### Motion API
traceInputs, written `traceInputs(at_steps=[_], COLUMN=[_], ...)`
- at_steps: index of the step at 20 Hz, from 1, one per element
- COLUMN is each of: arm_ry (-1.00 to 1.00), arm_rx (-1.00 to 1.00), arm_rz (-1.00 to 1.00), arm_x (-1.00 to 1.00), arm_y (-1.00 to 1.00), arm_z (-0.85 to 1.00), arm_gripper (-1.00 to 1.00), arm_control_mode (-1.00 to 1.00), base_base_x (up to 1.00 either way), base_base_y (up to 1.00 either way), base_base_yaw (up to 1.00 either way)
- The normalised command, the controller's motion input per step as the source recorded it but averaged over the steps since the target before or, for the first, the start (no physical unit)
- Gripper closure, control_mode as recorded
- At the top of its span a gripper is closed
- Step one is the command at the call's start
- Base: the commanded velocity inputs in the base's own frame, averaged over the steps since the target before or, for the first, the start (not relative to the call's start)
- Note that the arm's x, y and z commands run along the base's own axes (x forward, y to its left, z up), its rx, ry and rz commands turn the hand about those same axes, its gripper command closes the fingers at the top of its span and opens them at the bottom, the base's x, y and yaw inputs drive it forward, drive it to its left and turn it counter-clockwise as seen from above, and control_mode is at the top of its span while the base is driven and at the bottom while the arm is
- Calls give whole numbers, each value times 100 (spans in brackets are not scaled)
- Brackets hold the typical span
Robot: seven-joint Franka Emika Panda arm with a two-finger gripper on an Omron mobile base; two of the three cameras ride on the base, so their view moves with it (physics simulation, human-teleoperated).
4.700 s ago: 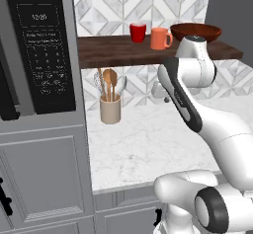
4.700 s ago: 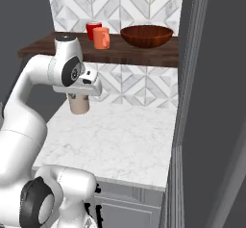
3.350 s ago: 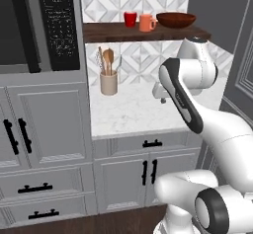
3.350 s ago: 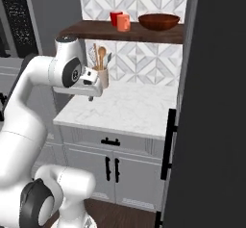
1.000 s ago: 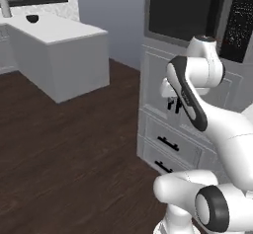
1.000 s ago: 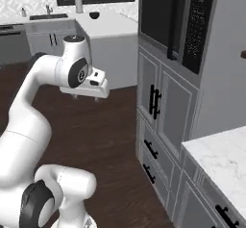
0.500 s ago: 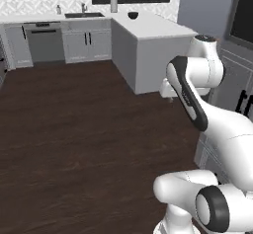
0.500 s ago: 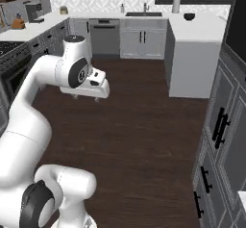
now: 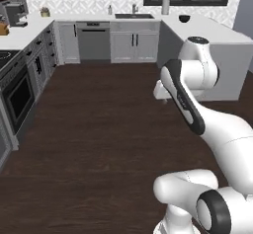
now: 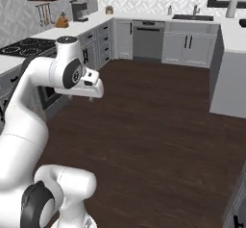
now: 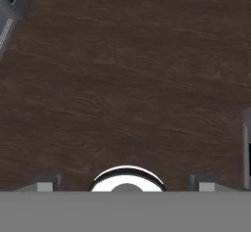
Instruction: Gather all objects into one cabinet and sort the glasses and bowls to opposite sides.
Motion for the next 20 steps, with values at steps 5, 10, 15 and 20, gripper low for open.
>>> traceInputs(at_steps=[5, 10, 15, 20], arm_ry=[0, 0, 0, 0], arm_rx=[0, 0, 0, 0], arm_rz=[0, 0, 0, 0], arm_x=[0, 0, 0, 0], arm_y=[0, 0, 0, 0], arm_z=[0, 0, 0, 0], arm_gripper=[-100, -100, -100, -100], arm_control_mode=[100, 100, 100, 100], base_base_x=[96, 67, 45, 37], base_base_y=[0, 0, -1, -5], base_base_yaw=[14, 22, 29, 29])
